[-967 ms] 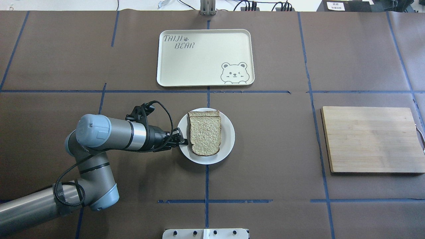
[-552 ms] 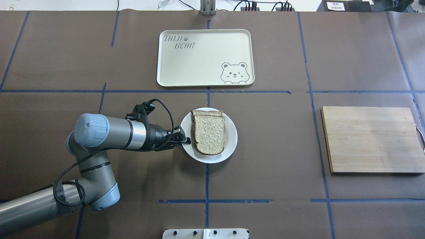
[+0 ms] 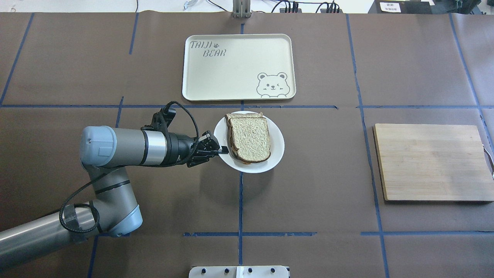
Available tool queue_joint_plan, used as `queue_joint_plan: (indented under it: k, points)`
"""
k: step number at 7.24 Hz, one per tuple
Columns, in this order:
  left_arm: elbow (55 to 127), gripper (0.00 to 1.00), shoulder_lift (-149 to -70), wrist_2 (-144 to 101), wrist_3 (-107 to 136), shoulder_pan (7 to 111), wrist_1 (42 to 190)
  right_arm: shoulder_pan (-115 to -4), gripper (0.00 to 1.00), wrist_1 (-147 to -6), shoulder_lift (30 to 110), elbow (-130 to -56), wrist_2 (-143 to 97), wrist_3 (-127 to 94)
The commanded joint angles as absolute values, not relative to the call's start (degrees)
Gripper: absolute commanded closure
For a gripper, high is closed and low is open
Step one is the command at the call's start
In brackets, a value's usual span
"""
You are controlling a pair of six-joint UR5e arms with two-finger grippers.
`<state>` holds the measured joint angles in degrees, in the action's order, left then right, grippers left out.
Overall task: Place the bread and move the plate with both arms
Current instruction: 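Slide the plate with the left gripper onto the bear-print tray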
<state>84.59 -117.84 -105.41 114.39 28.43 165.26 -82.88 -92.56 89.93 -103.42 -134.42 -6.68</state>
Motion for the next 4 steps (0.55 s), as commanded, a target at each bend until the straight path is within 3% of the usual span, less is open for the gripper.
queue_joint_plan:
  k: [1, 2, 4]
  points:
    - [84.20, 1.00, -119.87, -96.03, 121.69, 28.57, 167.94, -82.97, 0.00, -92.55, 90.79, -103.62, -133.86, -6.68]
    - [83.42, 1.00, -120.93, -91.89, 123.12, 28.48, 168.05, -83.49, 0.00, -92.55, 90.97, -103.71, -133.68, -6.68]
    - [73.45, 1.00, -126.27, -84.49, 123.22, 28.65, 167.78, -84.29, 0.00, -92.55, 91.75, -104.15, -133.33, -6.50]
